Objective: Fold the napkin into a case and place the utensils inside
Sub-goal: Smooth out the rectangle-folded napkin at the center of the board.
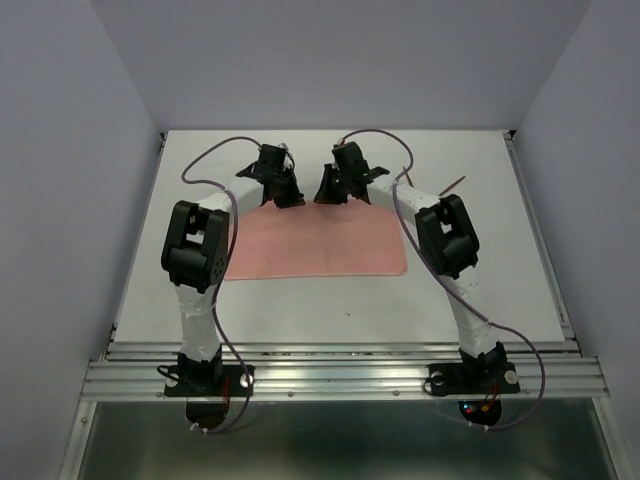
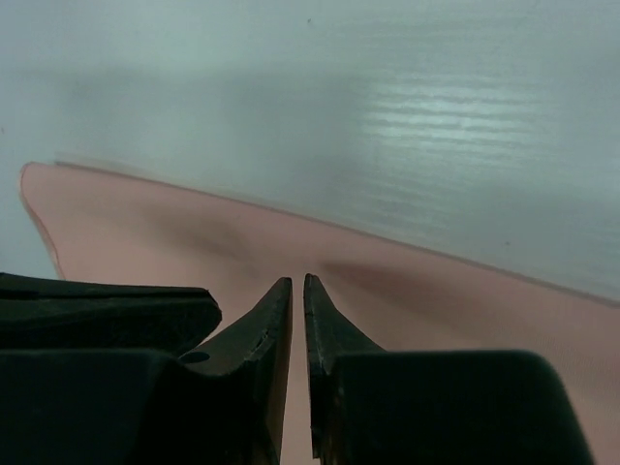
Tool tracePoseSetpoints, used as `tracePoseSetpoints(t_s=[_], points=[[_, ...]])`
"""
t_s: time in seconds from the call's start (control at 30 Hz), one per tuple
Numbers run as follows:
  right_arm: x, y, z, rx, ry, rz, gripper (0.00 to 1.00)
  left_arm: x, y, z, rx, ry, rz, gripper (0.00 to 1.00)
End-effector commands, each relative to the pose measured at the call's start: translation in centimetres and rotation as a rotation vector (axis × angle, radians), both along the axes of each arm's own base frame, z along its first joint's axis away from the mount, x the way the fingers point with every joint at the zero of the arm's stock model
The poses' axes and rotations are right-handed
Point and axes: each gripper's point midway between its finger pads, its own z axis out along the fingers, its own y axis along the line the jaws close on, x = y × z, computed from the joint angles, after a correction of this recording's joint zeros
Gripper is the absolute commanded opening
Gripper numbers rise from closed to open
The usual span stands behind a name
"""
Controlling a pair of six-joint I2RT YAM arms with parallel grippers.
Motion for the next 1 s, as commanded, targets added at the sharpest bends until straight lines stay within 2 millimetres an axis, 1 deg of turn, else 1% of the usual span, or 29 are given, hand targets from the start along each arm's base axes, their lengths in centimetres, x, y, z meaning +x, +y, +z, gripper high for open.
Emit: tracePoseSetpoints(t_s=[0.0, 0.1, 0.17, 0.27, 0.3, 0.33, 0.43, 0.47, 0.53, 0.57, 0.6, 0.67, 0.7, 0.73, 0.77, 0.8, 0.83, 0.87, 0.9, 0.97], points=[[1.6, 0.8, 0.9, 0.042, 0.004, -0.018, 0.16, 1.9, -0.3, 1.3, 0.003, -0.049, -0.036, 0.06], [1.9, 1.0, -0.1, 0.036, 0.021, -0.021, 0.17, 2.6, -0.3, -0.1, 0.015, -0.03, -0.035, 0.06], [2.0, 0.9, -0.7, 0.025, 0.027, -0.028, 0.17, 2.9, -0.2, -0.3, 0.018, -0.031, -0.03, 0.06], [2.1, 0.5, -1.9, -0.001, 0.037, -0.045, 0.17, 3.3, 0.2, -1.3, 0.035, -0.017, -0.017, 0.06], [2.0, 0.3, -2.2, -0.01, 0.041, -0.051, 0.17, 3.3, 0.6, -1.9, 0.045, -0.003, -0.012, 0.06], [2.1, 0.3, -2.1, -0.011, 0.037, -0.052, 0.17, 3.3, 0.7, -2.2, 0.049, 0.001, -0.009, 0.06], [1.8, -0.2, -2.7, -0.03, 0.043, -0.057, 0.17, 3.1, 1.5, -3.2, 0.062, 0.021, 0.006, 0.06], [1.8, -0.4, -2.4, -0.035, 0.035, -0.062, 0.17, 2.9, 1.8, -3.7, 0.07, 0.034, 0.005, 0.06], [1.4, -0.9, -2.7, -0.053, 0.04, -0.066, 0.17, 2.3, 2.4, -4.6, 0.086, 0.067, 0.003, 0.06], [1.6, -1.5, -2.1, -0.053, 0.033, -0.074, 0.17, 2.0, 2.7, -5.0, 0.097, 0.08, 0.001, 0.06], [1.1, -1.8, -2.6, -0.064, 0.043, -0.074, 0.17, 1.7, 3.0, -5.3, 0.101, 0.088, 0.002, 0.06], [1.4, -3.6, -2.4, -0.075, 0.04, -0.106, 0.17, 1.0, 3.5, -5.8, 0.11, 0.102, 0.002, 0.06], [1.5, -4.3, -1.4, -0.072, 0.025, -0.117, 0.17, 0.9, 3.7, -6.0, 0.121, 0.103, 0.0, 0.06], [1.2, -5.3, -2.0, -0.085, 0.032, -0.129, 0.17, 0.8, 4.0, -6.0, 0.137, 0.102, 0.004, 0.06], [1.5, -6.6, -2.0, -0.087, 0.034, -0.152, 0.17, 0.6, 4.2, -6.2, 0.147, 0.105, 0.004, 0.06], [1.6, -7.2, -1.0, -0.081, 0.02, -0.161, 0.17, 0.6, 4.3, -6.2, 0.155, 0.106, 0.004, 0.06], [1.3, -8.2, -1.6, -0.096, 0.028, -0.171, 0.17, 0.6, 4.4, -6.2, 0.163, 0.104, 0.003, 0.06], [1.4, -9.0, -1.5, -0.105, 0.024, -0.183, 0.17, 0.7, 4.5, -6.1, 0.166, 0.1, 0.002, 0.06], [1.8, -10.1, -1.0, -0.108, 0.015, -0.2, 0.17, 0.8, 4.5, -6.0, 0.169, 0.097, 0.003, 0.06], [1.6, -11.4, -1.4, -0.118, 0.023, -0.214, 0.17, 0.8, 4.6, -5.8, 0.171, 0.09, 0.003, 0.06]])
